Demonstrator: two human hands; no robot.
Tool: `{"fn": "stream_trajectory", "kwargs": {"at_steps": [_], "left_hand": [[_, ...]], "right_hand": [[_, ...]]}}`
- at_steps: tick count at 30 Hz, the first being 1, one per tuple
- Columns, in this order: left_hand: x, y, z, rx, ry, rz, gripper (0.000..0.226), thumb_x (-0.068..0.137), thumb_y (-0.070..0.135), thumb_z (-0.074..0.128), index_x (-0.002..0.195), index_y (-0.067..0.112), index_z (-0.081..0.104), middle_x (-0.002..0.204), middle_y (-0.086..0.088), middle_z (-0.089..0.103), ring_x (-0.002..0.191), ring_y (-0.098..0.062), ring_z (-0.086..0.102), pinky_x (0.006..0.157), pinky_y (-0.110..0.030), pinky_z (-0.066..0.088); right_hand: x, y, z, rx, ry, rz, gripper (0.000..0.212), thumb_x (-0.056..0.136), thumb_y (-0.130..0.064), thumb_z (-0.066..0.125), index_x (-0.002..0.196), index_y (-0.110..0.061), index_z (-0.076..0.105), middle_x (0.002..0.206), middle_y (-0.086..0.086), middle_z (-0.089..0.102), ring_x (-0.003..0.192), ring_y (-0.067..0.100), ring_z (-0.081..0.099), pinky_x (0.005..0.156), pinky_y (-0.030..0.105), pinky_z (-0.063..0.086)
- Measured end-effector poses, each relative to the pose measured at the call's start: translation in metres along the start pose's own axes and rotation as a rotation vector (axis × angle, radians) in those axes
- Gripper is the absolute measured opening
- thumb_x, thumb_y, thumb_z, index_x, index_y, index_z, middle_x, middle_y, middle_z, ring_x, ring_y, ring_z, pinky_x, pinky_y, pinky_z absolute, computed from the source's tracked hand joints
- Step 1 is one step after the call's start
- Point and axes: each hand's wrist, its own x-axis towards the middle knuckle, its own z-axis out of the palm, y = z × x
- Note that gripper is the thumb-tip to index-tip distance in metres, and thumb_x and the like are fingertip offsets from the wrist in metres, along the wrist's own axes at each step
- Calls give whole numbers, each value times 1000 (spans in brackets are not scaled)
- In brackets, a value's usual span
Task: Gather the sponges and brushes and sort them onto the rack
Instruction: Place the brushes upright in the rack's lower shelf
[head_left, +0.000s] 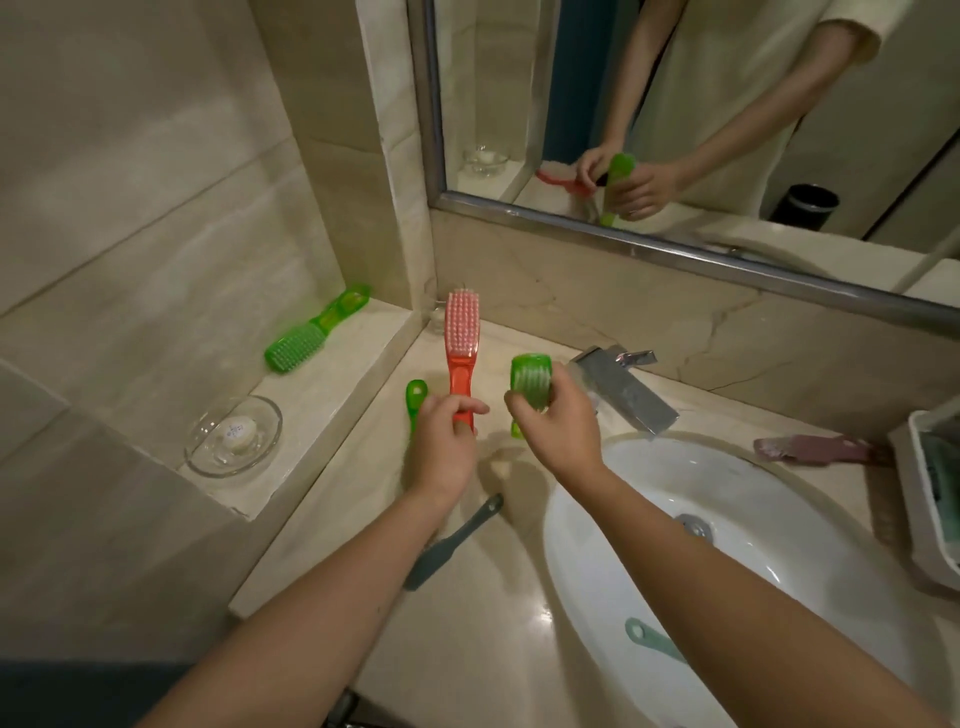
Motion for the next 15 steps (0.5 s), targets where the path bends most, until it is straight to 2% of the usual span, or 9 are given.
{"fn": "stream_trajectory", "kwargs": {"at_steps": [3, 7, 9, 10, 12, 14, 15], "left_hand": [[-6, 25, 12, -78, 19, 84, 39, 92, 8, 43, 79, 37, 66, 99, 14, 49, 86, -9, 58, 71, -26, 49], [-21, 56, 38, -203, -83, 162, 34, 89, 10, 45, 75, 32, 67, 93, 7, 53, 77, -12, 59, 73, -31, 49], [-33, 68, 54, -235, -157, 160, 26, 88, 26, 47, 74, 23, 68, 88, 7, 54, 72, -6, 57, 71, -30, 47], [-39, 73, 62, -230, -190, 166, 33, 86, 39, 45, 72, 18, 67, 86, 6, 54, 71, -5, 56, 70, -29, 45], [-55, 80, 78, -203, -261, 192, 50, 81, 58, 41, 68, 15, 63, 82, 5, 52, 73, -5, 55, 69, -28, 43], [-70, 86, 94, -171, -347, 221, 50, 78, 65, 44, 68, 20, 63, 80, 8, 51, 72, -3, 55, 67, -24, 43], [-78, 89, 102, -159, -390, 234, 45, 78, 64, 49, 69, 22, 63, 81, 8, 50, 70, -1, 54, 65, -21, 41]], "right_hand": [[-2, -17, -27, 309, 62, 114, 22, 79, -40, 69, 78, -21, 58, 64, -11, 59, 60, 5, 57, 58, 29, 50], [-7, -20, -66, 566, 113, 232, 26, 86, -34, 70, 75, -10, 65, 64, -1, 59, 60, 13, 54, 56, 30, 48], [-14, -16, -85, 595, 157, 305, 31, 86, -36, 70, 65, -15, 61, 58, -1, 52, 52, 12, 47, 47, 23, 39], [-19, -13, -95, 594, 179, 337, 34, 85, -37, 71, 61, -16, 57, 56, -1, 48, 50, 12, 43, 46, 22, 35], [-28, -4, -116, 613, 220, 395, 36, 83, -38, 73, 65, -8, 62, 60, 3, 51, 55, 15, 46, 51, 25, 38], [-41, 6, -137, 667, 251, 448, 38, 82, -37, 74, 80, 1, 69, 70, 10, 61, 66, 21, 55, 63, 33, 45], [-48, 12, -148, 681, 259, 475, 35, 81, -36, 75, 81, -1, 69, 73, 11, 63, 68, 23, 58, 66, 35, 47]]}}
